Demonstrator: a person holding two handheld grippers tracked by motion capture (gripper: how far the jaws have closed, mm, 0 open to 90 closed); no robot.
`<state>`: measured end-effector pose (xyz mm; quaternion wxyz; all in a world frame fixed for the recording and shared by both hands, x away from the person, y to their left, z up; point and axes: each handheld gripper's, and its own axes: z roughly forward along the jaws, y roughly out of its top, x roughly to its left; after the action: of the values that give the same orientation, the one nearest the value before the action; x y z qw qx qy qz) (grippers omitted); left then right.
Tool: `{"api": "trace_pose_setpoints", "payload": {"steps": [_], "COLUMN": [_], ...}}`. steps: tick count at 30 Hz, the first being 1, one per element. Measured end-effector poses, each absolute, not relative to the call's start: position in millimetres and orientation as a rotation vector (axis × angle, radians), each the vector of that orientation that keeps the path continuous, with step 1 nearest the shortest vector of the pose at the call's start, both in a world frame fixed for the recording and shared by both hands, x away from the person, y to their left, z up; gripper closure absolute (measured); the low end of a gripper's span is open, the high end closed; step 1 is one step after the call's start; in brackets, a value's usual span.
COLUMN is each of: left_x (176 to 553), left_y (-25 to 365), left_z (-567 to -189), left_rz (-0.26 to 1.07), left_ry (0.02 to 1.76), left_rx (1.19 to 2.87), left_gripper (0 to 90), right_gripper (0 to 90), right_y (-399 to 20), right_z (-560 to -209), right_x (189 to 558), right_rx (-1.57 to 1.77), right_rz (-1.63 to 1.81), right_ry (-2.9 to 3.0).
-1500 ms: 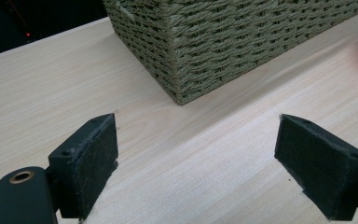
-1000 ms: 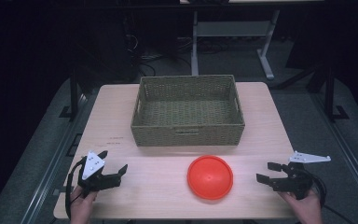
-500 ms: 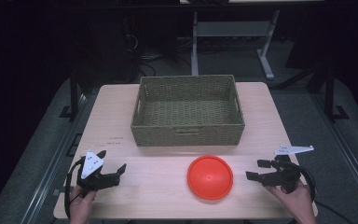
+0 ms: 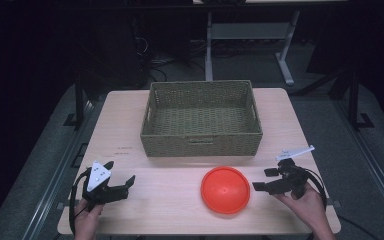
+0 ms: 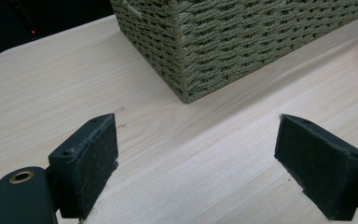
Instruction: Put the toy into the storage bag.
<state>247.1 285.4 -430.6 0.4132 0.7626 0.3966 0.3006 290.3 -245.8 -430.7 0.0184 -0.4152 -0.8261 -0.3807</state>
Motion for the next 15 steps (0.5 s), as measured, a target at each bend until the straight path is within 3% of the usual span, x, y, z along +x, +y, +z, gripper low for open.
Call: {"api": "trace_pose_setpoints", "payload": {"steps": [15], "left_x": [246.5], "left_y": [285.3], "left_z": [-430.1], "left_rz": [0.759], "left_ry": [0.994], "left_rx": [1.916], "left_gripper": [12.8], "right_gripper": [26.4], "right_y": [-217.4], "right_z": [-436.2], "right_x": [309.9], "right_rx": [-1.207], "right_rz": [-1.070], "right_ry": [-2.598]}}
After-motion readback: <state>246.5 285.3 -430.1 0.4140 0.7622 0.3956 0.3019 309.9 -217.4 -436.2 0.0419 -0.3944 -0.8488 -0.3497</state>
